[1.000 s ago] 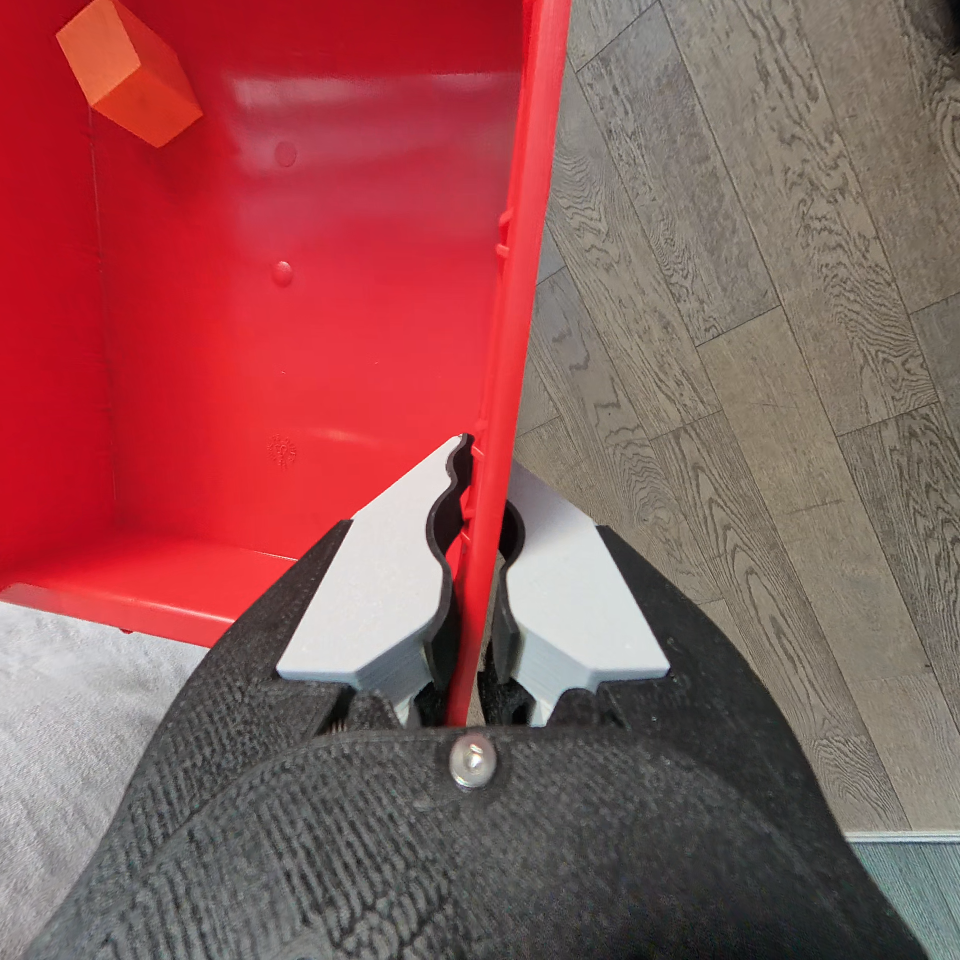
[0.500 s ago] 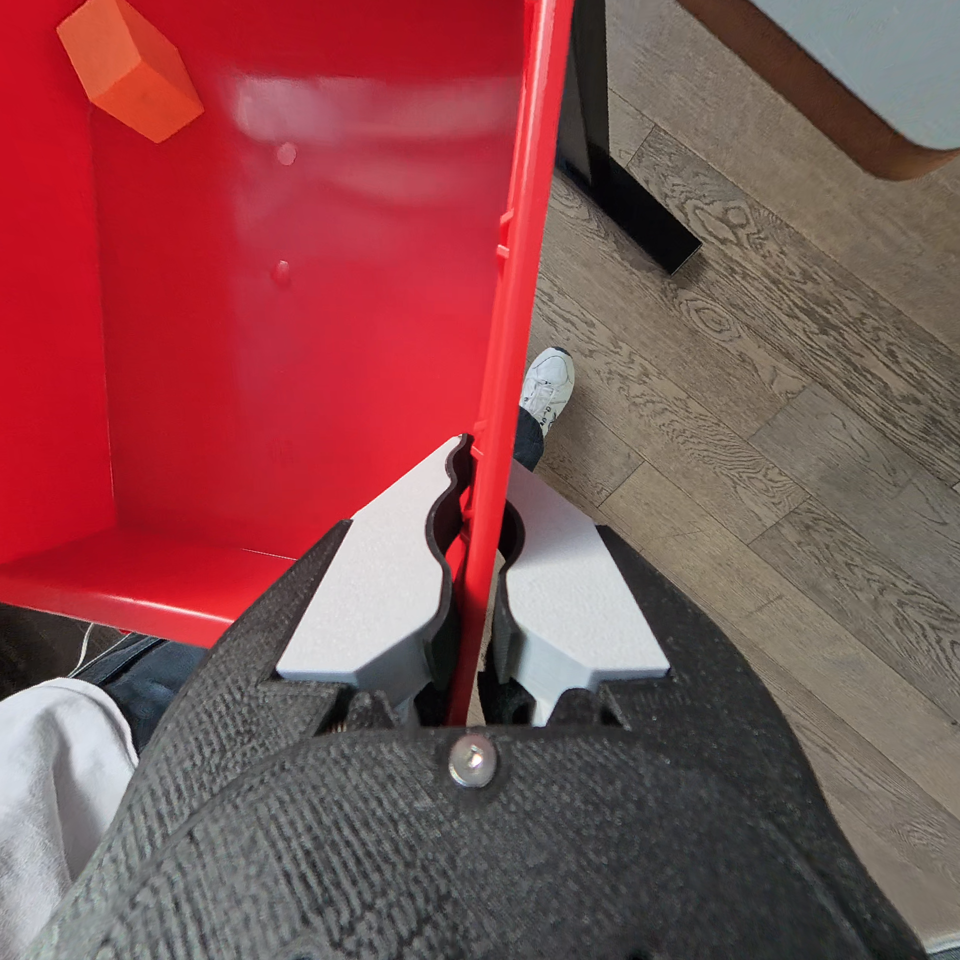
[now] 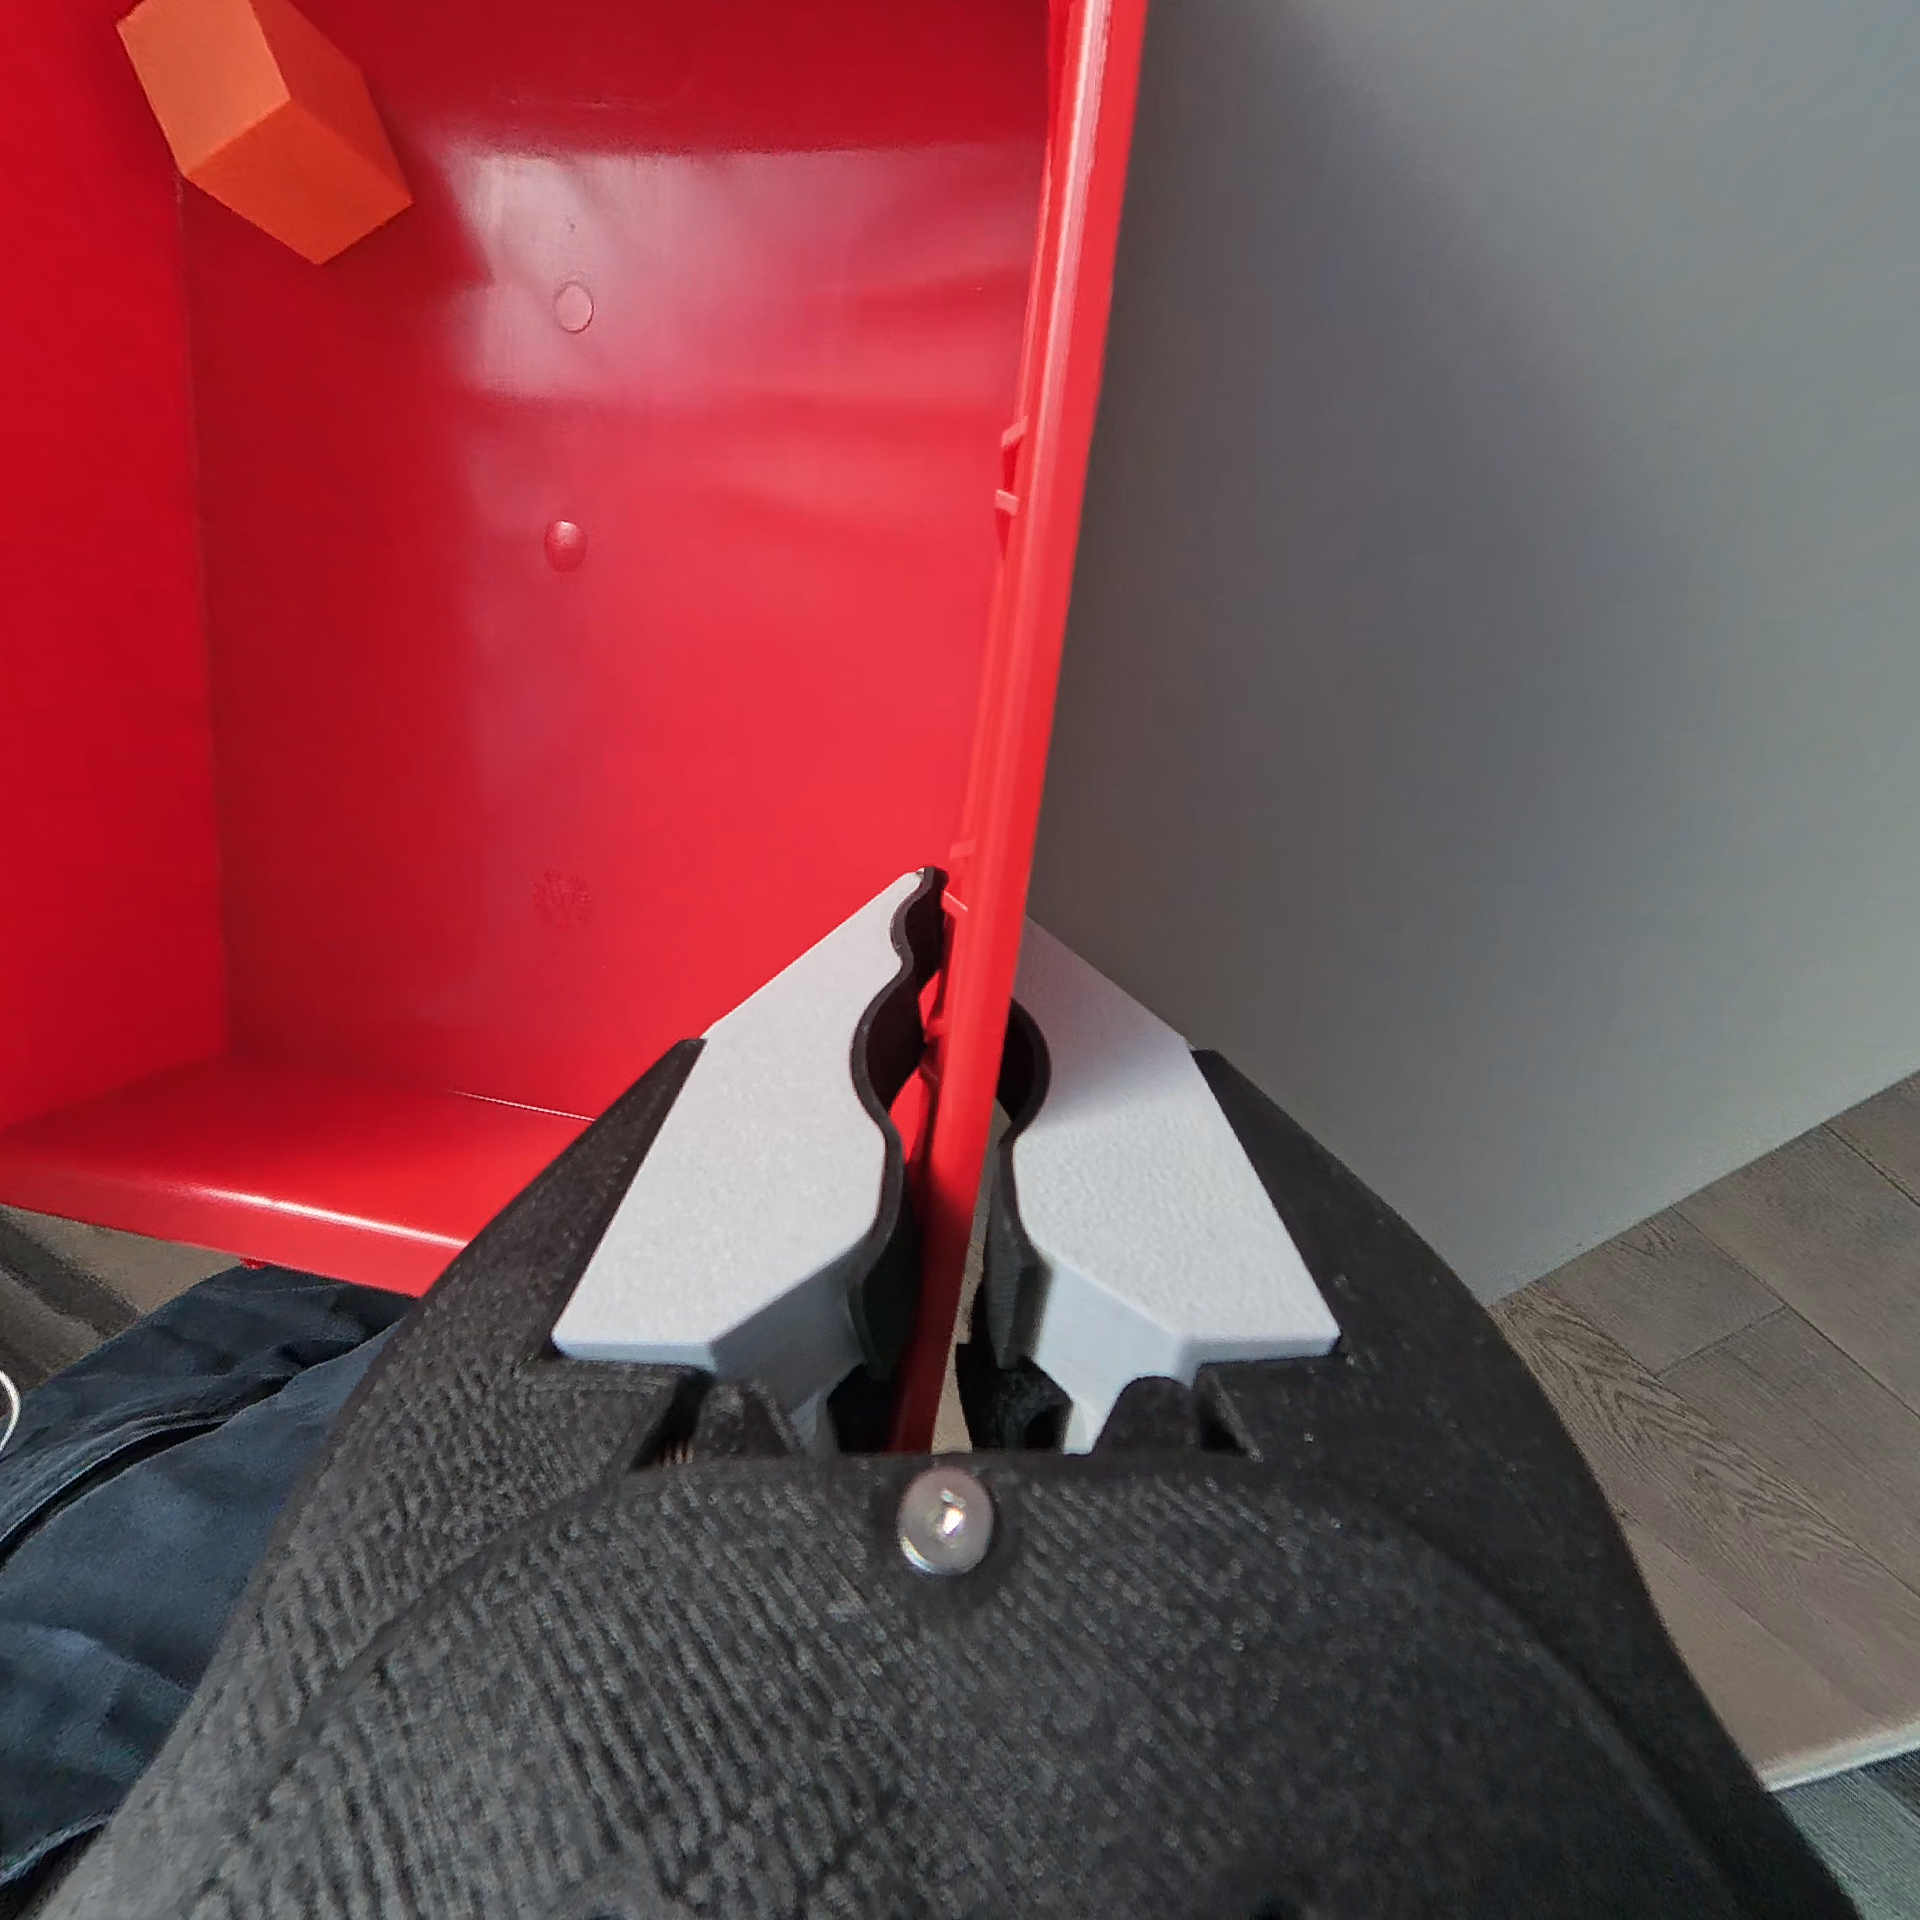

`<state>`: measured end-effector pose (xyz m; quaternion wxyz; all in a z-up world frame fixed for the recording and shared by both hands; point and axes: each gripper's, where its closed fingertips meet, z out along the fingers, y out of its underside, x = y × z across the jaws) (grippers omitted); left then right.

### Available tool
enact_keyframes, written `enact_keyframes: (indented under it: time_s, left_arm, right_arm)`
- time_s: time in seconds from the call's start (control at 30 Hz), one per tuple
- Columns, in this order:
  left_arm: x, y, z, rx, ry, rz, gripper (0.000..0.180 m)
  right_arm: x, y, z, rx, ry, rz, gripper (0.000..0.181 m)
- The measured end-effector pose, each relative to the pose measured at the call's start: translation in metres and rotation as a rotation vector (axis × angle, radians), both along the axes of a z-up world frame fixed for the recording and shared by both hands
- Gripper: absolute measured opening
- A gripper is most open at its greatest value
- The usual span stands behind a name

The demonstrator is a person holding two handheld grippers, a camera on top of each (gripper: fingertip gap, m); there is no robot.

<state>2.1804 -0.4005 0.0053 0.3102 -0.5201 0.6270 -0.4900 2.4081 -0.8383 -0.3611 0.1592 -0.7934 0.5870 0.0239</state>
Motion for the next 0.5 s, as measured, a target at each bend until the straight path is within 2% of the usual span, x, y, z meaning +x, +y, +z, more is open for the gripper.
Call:
enact_keyframes:
  time_s: [0.2,0.5]
  left_arm:
    - [0.044,0.005,-0.003,0.051,0.048,-0.011,0.053]
    - [0.058,0.03,-0.022,0.038,0.087,0.029,0.053]
  right_arm:
    - [0.047,0.013,-0.005,-0.006,-0.021,-0.002,0.002]
    - [0.081,0.026,-0.022,-0.055,-0.053,-0.021,0.004]
